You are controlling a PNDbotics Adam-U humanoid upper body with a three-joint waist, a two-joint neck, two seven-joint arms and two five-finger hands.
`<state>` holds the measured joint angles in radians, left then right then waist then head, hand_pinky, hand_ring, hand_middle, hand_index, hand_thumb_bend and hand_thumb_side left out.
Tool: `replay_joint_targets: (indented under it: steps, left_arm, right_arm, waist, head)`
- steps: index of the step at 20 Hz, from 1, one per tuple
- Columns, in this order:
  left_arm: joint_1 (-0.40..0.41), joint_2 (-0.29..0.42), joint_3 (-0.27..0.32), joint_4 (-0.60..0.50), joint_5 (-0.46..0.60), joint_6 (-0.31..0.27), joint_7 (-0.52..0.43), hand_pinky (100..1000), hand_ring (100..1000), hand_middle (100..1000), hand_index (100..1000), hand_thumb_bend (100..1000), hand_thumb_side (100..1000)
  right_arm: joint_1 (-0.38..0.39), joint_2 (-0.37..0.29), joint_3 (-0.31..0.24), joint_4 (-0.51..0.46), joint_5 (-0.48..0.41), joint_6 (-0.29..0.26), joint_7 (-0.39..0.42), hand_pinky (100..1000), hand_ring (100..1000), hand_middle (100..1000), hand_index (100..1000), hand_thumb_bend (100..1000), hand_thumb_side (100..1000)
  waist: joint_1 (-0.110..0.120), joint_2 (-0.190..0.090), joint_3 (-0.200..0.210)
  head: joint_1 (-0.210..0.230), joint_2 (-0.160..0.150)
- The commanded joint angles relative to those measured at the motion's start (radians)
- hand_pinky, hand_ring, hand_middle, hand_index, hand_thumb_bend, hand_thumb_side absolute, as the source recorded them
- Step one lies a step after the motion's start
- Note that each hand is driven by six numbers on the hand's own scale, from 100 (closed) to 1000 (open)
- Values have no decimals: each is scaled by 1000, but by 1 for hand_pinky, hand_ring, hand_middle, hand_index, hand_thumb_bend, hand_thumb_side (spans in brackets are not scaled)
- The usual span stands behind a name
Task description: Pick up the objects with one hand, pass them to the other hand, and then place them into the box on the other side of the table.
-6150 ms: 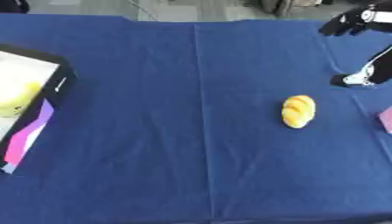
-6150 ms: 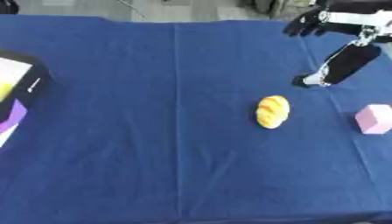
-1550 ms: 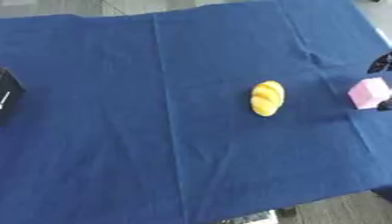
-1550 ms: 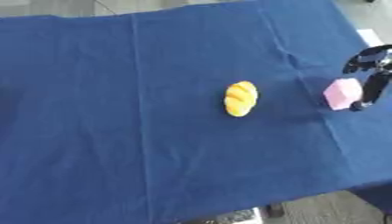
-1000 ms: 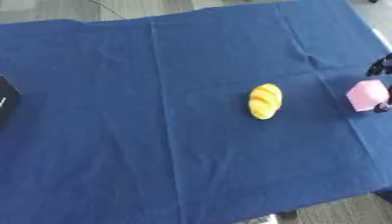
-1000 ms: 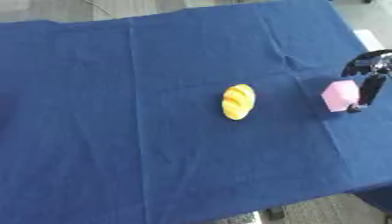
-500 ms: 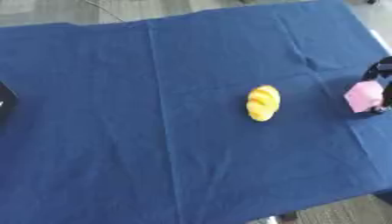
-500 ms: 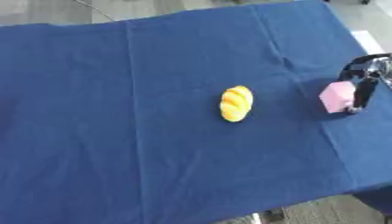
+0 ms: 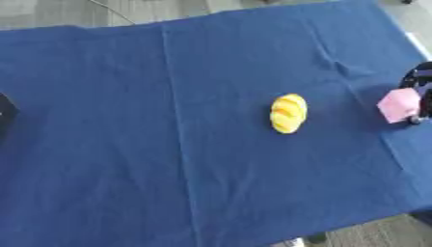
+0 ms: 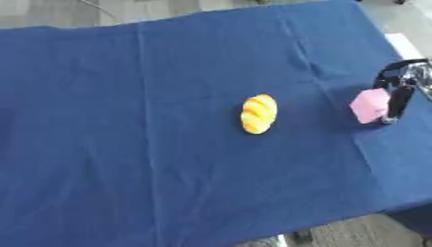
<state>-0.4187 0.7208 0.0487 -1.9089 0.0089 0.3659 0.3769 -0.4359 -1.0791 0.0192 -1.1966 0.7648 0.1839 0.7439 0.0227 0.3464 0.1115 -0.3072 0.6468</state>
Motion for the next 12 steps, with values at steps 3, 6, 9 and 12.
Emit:
replay_joint_targets:
  steps: [3, 6, 9, 12]
  left_arm:
    - [0, 19, 18, -16, 2, -2, 6, 792, 708, 698, 786, 517, 442]
    - [3, 22, 19, -14, 1, -2, 6, 792, 708, 697, 786, 516, 442]
    - [3, 23, 19, -15, -1, -2, 6, 792, 708, 697, 785, 515, 442]
    - [6, 25, 19, -15, -1, -2, 7, 792, 707, 696, 785, 515, 442]
  right_arm:
    - [-10, -35, -11, -13, -12, 5, -14, 941, 925, 758, 720, 415, 100]
    - [-11, -36, -16, -26, -19, 9, -20, 932, 906, 734, 693, 403, 100]
    - [-12, -36, -24, -42, -31, 16, -25, 923, 885, 698, 661, 387, 100]
    - [-11, -37, -31, -72, -44, 22, -29, 917, 862, 659, 626, 373, 100]
  waist:
    - [-4, -20, -3]
    - [-7, -23, -4]
    - [-10, -27, -4]
    - [-14, -32, -4]
  head:
    - [6, -10]
    - [12, -5]
    - [15, -4]
    - [19, -2]
